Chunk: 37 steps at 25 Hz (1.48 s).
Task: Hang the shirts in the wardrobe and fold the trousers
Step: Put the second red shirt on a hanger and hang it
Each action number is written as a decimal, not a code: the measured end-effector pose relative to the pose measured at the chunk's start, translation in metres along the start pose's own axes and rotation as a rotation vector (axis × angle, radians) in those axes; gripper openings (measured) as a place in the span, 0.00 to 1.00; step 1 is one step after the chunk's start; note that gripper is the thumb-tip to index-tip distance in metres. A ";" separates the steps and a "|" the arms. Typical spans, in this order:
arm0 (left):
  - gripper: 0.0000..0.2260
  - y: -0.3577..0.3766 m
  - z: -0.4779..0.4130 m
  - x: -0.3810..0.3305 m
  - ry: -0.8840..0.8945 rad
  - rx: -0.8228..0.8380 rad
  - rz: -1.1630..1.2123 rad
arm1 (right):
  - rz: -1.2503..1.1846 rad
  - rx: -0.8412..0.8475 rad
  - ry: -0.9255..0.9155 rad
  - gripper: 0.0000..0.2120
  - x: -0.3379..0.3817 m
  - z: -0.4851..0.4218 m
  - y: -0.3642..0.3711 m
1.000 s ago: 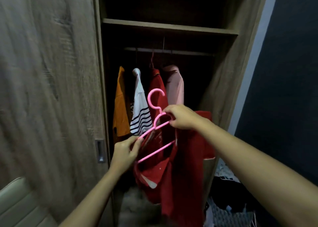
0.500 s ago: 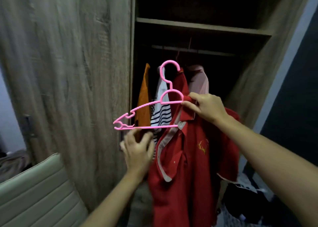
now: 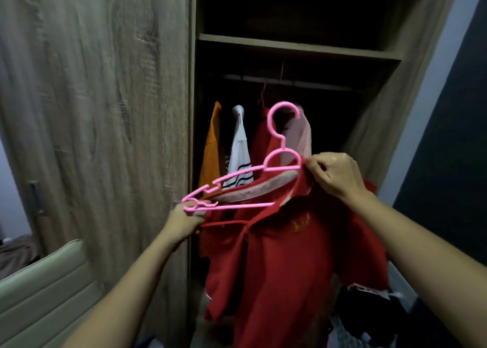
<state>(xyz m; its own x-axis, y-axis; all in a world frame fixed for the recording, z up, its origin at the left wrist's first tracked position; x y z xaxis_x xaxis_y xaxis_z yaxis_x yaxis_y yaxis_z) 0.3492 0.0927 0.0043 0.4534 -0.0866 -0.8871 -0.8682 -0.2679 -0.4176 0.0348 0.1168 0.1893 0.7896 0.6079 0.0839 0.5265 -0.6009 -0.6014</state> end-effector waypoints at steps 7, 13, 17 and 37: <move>0.06 -0.045 0.020 -0.013 -0.158 -0.401 -0.135 | 0.087 0.062 0.001 0.40 -0.024 0.036 0.010; 0.07 -0.047 0.042 -0.094 0.126 -0.653 -0.233 | 0.135 0.043 0.082 0.34 -0.016 0.042 0.008; 0.12 0.027 0.101 -0.174 0.714 -0.502 -0.402 | -0.011 0.053 0.448 0.30 -0.023 0.033 0.012; 0.05 -0.074 0.010 -0.124 0.446 -0.178 -0.308 | -0.337 0.277 0.270 0.31 -0.051 0.059 0.002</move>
<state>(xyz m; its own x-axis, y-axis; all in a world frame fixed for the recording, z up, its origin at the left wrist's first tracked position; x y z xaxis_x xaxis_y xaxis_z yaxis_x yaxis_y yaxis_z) 0.3555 0.1328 0.1434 0.7551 -0.3654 -0.5444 -0.6526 -0.4989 -0.5703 -0.0234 0.1153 0.1371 0.6627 0.5668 0.4895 0.6916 -0.2123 -0.6904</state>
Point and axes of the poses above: each hand's wrist, its own z-axis away from the middle knuckle, its own y-axis out of the palm, x = y × z, the point moved 8 cm from there along -z, towards the middle knuckle, and after that the axes turned 9 degrees about -z, right-handed, at the moved point
